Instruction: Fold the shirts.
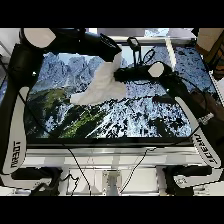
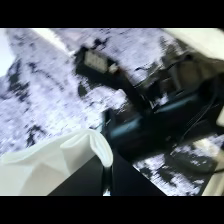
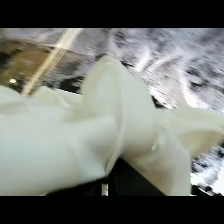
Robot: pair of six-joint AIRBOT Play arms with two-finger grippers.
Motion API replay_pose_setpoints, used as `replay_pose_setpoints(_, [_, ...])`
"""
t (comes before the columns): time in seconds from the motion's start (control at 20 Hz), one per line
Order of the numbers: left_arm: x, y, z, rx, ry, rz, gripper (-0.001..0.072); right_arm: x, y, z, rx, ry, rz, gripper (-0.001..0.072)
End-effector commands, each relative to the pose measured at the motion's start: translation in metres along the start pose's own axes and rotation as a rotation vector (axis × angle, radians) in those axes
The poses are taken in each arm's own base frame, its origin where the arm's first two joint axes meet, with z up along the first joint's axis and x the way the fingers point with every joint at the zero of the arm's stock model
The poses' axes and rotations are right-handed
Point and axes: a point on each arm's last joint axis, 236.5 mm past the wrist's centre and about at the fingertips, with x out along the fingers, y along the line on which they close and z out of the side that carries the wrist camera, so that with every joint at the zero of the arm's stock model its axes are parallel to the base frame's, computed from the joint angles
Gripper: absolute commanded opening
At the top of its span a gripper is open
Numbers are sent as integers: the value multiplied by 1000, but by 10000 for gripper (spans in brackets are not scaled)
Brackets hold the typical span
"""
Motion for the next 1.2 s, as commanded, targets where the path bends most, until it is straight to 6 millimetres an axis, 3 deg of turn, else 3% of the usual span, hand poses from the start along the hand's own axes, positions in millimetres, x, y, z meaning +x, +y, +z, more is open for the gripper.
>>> replay_pose_setpoints(0.0, [4,33,-24,17,88,128,13,-18,-70,-15,38,69,-170,26])
replay_pose_setpoints(0.2, [28,51,-73,-31,248,151,13,-44,-125,-34,142,132,-236,25])
replay_pose_setpoints(0.5, [96,73,-162,-164,475,116,22,-69,-162,-70,162,276,-320,25])
replay_pose_setpoints(0.55, [104,68,-184,-221,541,87,25,-75,-172,-79,147,314,-366,25])
replay_pose_setpoints(0.6, [110,55,-204,-273,610,27,80,-84,-184,-88,139,355,-429,25])
replay_pose_setpoints(0.65, [113,34,-223,-329,684,-67,180,-92,-195,-94,124,389,-479,25])
replay_pose_setpoints(0.75, [116,-17,-242,-426,782,-290,180,-100,-207,-97,101,411,-529,25])
replay_pose_setpoints(0.85, [126,-49,-248,-453,802,-412,179,-103,-213,-94,100,392,-543,25])
replay_pose_setpoints(1.0, [139,-63,-260,-441,823,-430,189,-107,-220,-94,112,388,-553,26])
replay_pose_setpoints(1.05, [141,-60,-263,-422,825,-411,257,-108,-220,-96,118,395,-553,27])
replay_pose_setpoints(1.1, [143,-50,-266,-401,827,-371,285,-109,-220,-98,123,398,-551,59])
replay_pose_setpoints(1.15, [144,-38,-271,-375,832,-329,298,-109,-221,-98,122,399,-552,191])
